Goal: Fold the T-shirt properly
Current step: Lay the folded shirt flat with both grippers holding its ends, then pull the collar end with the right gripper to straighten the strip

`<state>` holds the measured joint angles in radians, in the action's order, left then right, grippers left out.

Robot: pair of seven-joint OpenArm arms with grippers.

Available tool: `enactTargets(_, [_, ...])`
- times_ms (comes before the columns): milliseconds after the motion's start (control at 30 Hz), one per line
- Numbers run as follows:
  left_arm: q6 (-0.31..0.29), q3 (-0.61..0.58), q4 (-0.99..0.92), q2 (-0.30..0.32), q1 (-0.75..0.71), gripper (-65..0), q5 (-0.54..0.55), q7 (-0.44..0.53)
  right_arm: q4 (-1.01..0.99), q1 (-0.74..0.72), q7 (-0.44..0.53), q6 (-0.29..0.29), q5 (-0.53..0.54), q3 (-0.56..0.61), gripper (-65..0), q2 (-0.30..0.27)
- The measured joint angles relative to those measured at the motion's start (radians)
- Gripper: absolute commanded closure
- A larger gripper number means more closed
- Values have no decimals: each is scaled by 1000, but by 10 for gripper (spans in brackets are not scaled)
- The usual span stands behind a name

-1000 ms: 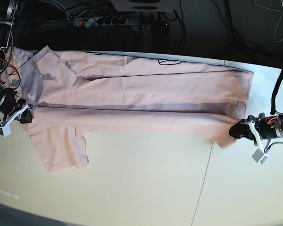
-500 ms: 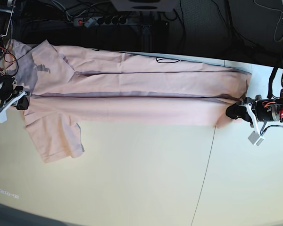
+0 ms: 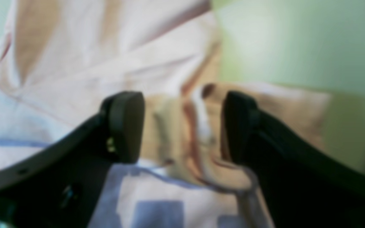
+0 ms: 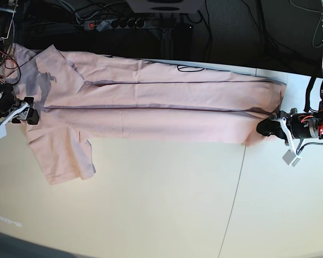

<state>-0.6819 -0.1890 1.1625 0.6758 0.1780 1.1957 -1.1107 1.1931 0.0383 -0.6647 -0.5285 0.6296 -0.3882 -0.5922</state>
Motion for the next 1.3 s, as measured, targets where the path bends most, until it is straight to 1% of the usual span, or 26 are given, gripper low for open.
enactTargets(100, [0,0,0,0,0,0,-2,0,-3,-23,-12,0,11,-48,-409,0])
enactTargets(167, [0,0,0,0,0,0,-1,0,-4,-62,-10,0,14,-60,-409,-1])
enactTargets(267, [0,0,0,0,0,0,-2,0,-4,-131,-18,0,13,-48,-409,1])
enactTargets(367, [0,0,0,0,0,0,-2,0,-63,-210,-14,1,-10,-19,-409,1])
enactTargets(467, [0,0,1,0,1,0,-1,2,-205,-318,-19,1,-17,34,-409,-1])
enactTargets(600, [0,0,2,0,0,0,0,1,-429,-484,10,1,-88,121,-409,1])
enactTargets(700, [0,0,1,0,0,0,2,0,-584,-584,18,1,-89,177,-409,0])
enactTargets(767, [0,0,2,0,1,0,3,1,-675,-629,21,0,-98,212,-409,2])
enactTargets(800, [0,0,2,0,2,0,2,0,-708,-647,42,0,-77,225,-409,2])
enactTargets(833, [0,0,2,0,2,0,5,1,-733,-661,42,0,-85,238,-409,3])
enactTargets(933, [0,0,2,0,2,0,4,1,-760,-676,65,1,-84,261,-409,28])
enactTargets(1200, [0,0,2,0,2,0,5,1,-755,-684,88,1,-100,287,-409,142])
enactTargets(1300, [0,0,2,0,2,0,5,1,-752,-685,85,1,-120,287,-407,165])
